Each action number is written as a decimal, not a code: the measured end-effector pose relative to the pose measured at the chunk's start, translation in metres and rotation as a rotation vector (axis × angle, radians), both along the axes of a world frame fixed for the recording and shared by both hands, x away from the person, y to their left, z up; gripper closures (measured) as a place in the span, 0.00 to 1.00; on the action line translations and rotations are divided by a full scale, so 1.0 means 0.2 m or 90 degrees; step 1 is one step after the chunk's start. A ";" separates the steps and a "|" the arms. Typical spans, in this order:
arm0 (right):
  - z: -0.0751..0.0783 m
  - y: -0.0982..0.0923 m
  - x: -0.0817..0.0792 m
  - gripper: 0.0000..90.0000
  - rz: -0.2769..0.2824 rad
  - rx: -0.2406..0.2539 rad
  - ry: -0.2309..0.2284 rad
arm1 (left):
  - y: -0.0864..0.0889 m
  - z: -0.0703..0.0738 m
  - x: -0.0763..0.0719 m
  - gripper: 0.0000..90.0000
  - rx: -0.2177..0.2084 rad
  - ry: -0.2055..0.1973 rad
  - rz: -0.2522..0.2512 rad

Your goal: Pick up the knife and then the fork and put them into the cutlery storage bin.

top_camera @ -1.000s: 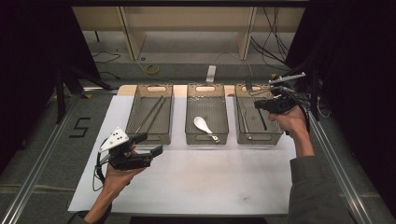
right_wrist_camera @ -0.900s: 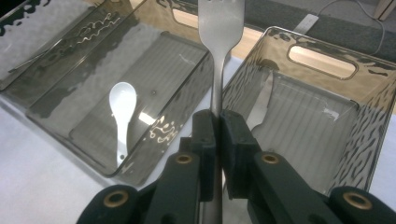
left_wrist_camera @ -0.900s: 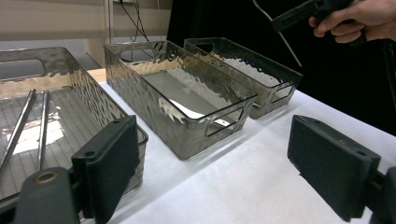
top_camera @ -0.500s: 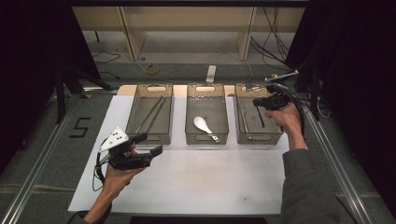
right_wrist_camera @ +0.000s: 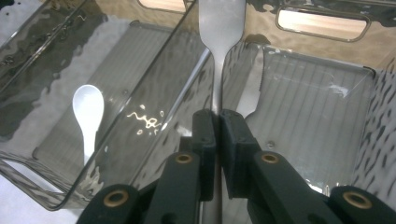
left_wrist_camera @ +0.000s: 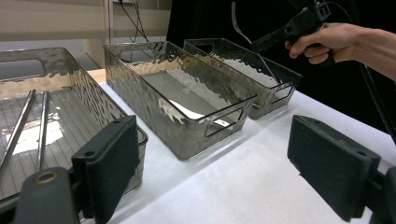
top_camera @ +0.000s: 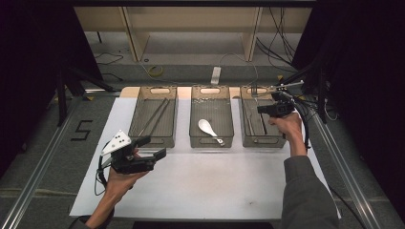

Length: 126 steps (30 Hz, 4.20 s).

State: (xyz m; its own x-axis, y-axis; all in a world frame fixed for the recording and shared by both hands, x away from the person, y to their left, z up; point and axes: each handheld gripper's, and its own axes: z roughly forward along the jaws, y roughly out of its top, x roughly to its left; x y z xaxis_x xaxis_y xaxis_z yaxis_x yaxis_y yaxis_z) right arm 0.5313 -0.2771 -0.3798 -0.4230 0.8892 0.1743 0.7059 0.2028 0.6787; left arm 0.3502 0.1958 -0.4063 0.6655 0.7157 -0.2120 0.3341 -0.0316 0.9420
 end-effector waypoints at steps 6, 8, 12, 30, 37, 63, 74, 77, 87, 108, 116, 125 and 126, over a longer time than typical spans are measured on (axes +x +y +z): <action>-0.02 -0.01 -0.01 0.95 -0.005 0.002 0.003 | 0.00 0.00 0.00 0.18 0.000 -0.001 0.001; -0.03 -0.01 -0.01 0.95 -0.005 0.004 0.005 | 0.00 0.00 0.00 0.18 0.003 -0.001 -0.001; -0.05 -0.02 -0.01 0.95 -0.012 0.005 0.011 | 0.00 0.00 0.00 0.18 0.003 -0.001 0.000; -0.12 0.02 0.00 0.95 -0.014 0.001 0.026 | 0.00 0.00 0.00 0.18 0.003 -0.002 -0.001; -0.14 0.05 0.01 0.95 -0.010 -0.014 0.034 | 0.00 0.00 0.00 0.18 0.003 -0.002 -0.001; -0.21 0.08 0.03 0.93 -0.023 -0.036 0.085 | 0.00 0.00 0.00 0.18 0.004 -0.002 -0.001; -0.15 0.08 0.03 0.78 -0.021 -0.024 0.082 | 0.00 0.00 0.00 0.18 0.004 0.000 -0.001; -0.13 0.08 0.02 0.74 -0.017 -0.018 0.074 | 0.00 0.00 0.00 0.18 0.004 0.000 -0.001; -0.10 0.09 -0.03 0.51 0.004 0.019 0.066 | 0.00 0.00 0.00 0.18 0.005 0.003 -0.003; 0.01 0.27 -0.36 0.35 0.080 0.102 -0.073 | 0.00 -0.01 0.01 0.18 -0.006 0.015 -0.009; 0.03 0.32 -0.47 0.33 0.109 0.131 -0.122 | 0.00 0.00 0.01 0.18 -0.014 0.015 -0.012; 0.01 0.35 -0.57 0.31 0.134 0.145 -0.146 | 0.00 0.00 0.01 0.18 -0.017 0.017 -0.018; 0.01 0.35 -0.58 0.31 0.135 0.143 -0.150 | 0.00 0.00 0.01 0.18 -0.017 0.017 -0.018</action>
State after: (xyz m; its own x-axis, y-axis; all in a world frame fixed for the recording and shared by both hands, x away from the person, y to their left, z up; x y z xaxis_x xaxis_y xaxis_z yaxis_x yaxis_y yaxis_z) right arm 0.4163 -0.2072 -0.3784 -0.6456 0.7279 0.2309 0.4833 0.1554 0.8615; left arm 0.3514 0.1959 -0.4070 0.6791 0.6904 -0.2493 0.3586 -0.0158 0.9334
